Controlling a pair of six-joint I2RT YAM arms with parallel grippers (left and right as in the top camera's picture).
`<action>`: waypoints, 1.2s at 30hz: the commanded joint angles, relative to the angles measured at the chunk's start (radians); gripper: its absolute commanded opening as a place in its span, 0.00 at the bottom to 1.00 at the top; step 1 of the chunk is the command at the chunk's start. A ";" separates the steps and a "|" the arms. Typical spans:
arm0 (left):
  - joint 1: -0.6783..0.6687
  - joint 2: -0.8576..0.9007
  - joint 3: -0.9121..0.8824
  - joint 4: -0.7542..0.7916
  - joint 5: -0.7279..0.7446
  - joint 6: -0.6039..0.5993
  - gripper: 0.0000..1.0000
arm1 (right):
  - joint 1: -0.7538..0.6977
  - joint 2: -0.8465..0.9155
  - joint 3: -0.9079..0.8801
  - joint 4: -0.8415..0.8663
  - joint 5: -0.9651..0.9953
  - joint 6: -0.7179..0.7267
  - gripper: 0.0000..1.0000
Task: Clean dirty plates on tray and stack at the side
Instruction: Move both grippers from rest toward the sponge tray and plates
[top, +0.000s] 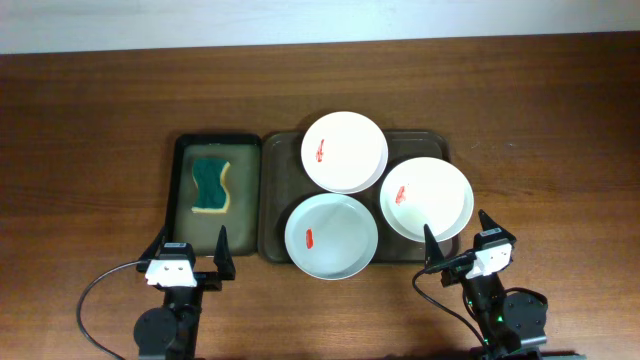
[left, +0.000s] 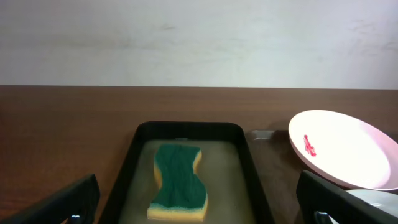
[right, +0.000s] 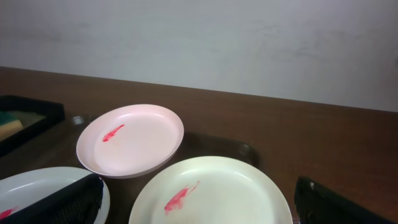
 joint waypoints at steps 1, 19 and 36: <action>-0.005 -0.004 -0.001 -0.005 0.019 0.019 0.99 | -0.007 -0.004 -0.007 -0.002 -0.002 0.005 0.98; -0.004 0.017 0.205 -0.152 0.163 -0.060 0.99 | -0.007 -0.004 0.063 -0.005 -0.012 0.080 0.98; -0.004 1.471 1.843 -1.372 0.103 -0.063 1.00 | -0.007 1.344 1.802 -1.485 -0.264 0.091 0.98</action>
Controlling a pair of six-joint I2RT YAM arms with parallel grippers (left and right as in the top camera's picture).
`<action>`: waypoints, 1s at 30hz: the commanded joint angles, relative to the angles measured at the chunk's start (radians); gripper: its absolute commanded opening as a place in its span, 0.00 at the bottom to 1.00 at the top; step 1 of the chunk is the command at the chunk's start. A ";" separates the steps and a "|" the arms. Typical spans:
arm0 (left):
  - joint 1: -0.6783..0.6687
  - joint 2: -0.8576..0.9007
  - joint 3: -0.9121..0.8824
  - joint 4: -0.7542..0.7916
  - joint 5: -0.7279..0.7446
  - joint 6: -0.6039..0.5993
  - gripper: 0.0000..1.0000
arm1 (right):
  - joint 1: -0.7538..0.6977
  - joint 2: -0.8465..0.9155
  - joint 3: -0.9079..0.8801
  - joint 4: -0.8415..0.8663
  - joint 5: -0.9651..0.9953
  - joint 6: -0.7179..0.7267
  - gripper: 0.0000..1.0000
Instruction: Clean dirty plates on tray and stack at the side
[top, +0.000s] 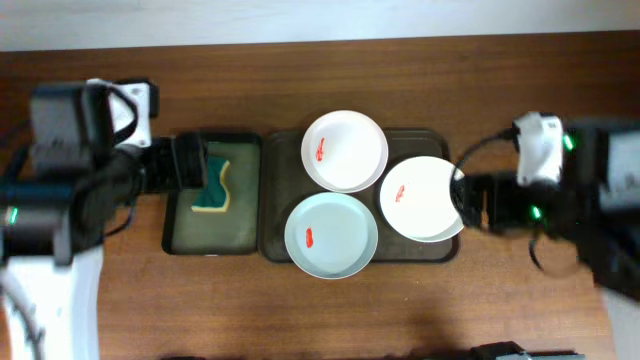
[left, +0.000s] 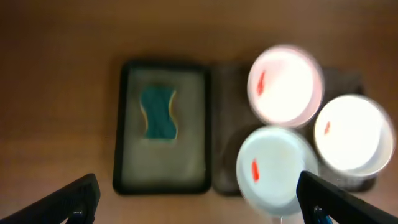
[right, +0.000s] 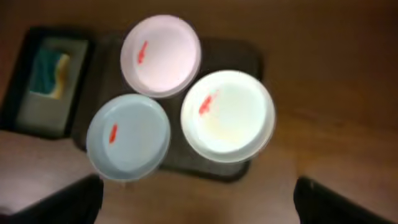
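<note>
Three dirty plates with red smears lie on the brown tray (top: 440, 250): a pinkish plate (top: 345, 150) at the back, a light blue plate (top: 331, 236) in front and a white plate (top: 425, 198) at the right. A green and yellow sponge (left: 160, 114) lies in the black tray (top: 180, 240). My left gripper (top: 188, 163) hangs open, high over the black tray's left part, partly covering the sponge from overhead. My right gripper (top: 470, 203) hangs open, high by the white plate's right rim. Both wrist views look down on everything, blurred.
The brown wooden table (top: 400, 310) surrounds both trays, which stand side by side touching at mid-table. Cables trail from both arms at the left and right edges of the overhead view.
Both arms have risen from their low spots at the table's front edge. The left gripper now hangs over the sponge tray, the right beside the white plate. Plates and sponge have not moved.
</note>
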 joint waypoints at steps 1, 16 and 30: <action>-0.004 0.140 0.037 -0.063 -0.005 -0.006 0.98 | -0.002 0.171 0.093 -0.067 -0.250 0.008 0.91; -0.004 0.399 0.033 -0.140 -0.126 -0.006 0.54 | 0.287 0.406 -0.463 0.289 -0.041 0.242 0.61; -0.004 0.399 0.033 -0.132 -0.126 -0.007 0.54 | 0.288 0.445 -0.745 0.779 -0.056 0.298 0.28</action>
